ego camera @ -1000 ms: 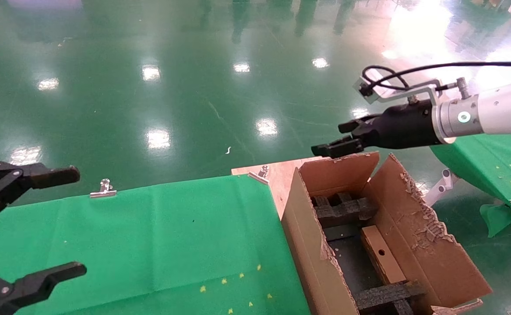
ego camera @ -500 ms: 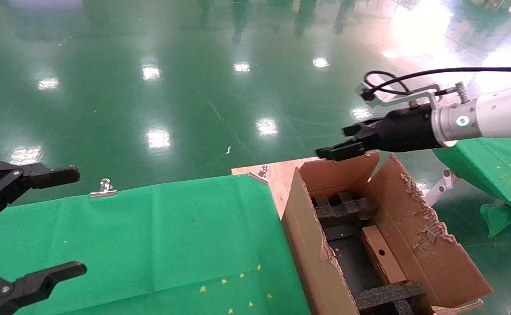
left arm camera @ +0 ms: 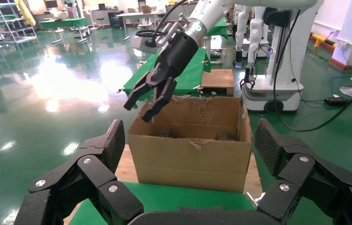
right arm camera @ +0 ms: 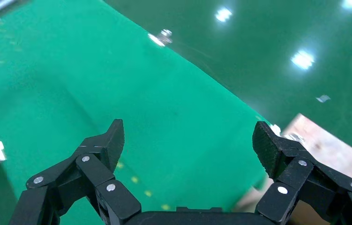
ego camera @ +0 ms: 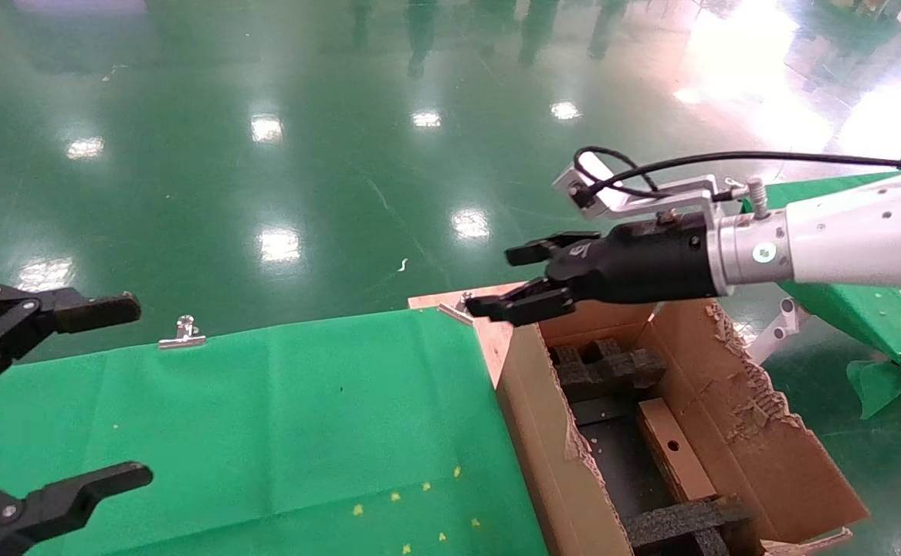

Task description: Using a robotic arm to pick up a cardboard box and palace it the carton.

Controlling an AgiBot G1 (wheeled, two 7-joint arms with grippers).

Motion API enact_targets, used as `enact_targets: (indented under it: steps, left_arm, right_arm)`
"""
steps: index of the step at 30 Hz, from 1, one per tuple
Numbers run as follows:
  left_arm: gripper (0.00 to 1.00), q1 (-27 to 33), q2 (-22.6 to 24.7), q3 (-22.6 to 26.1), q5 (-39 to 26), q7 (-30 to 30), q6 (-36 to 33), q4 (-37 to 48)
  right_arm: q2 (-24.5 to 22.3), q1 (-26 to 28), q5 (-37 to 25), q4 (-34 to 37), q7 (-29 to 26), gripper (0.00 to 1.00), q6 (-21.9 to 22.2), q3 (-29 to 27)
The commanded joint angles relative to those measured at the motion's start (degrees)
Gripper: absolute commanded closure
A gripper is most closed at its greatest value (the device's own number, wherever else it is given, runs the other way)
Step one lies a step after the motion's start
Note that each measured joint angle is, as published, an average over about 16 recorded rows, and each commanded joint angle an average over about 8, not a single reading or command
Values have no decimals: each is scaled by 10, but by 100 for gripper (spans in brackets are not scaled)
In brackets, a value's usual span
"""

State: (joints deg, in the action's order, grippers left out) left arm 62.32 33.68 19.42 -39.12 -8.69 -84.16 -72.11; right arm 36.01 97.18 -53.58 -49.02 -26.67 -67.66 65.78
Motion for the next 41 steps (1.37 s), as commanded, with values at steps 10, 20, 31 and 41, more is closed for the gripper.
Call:
enact_targets:
  steps: [10,20,31,41]
  left_arm:
    - [0,0,0,0,0,0,0,0]
    - [0,0,0,0,0,0,0,0]
    - [0,0,0,0,0,0,0,0]
    - [0,0,0,0,0,0,0,0]
  right_arm:
    - [-3,-92,30,-63,41,0,-46,-128]
    - [-5,-175,58,-121,78,0,-89,-244]
    - [-7,-267,88,-184,119,0,-135,-373]
    - [-9,-337,111,-233,151,0,-171,-471]
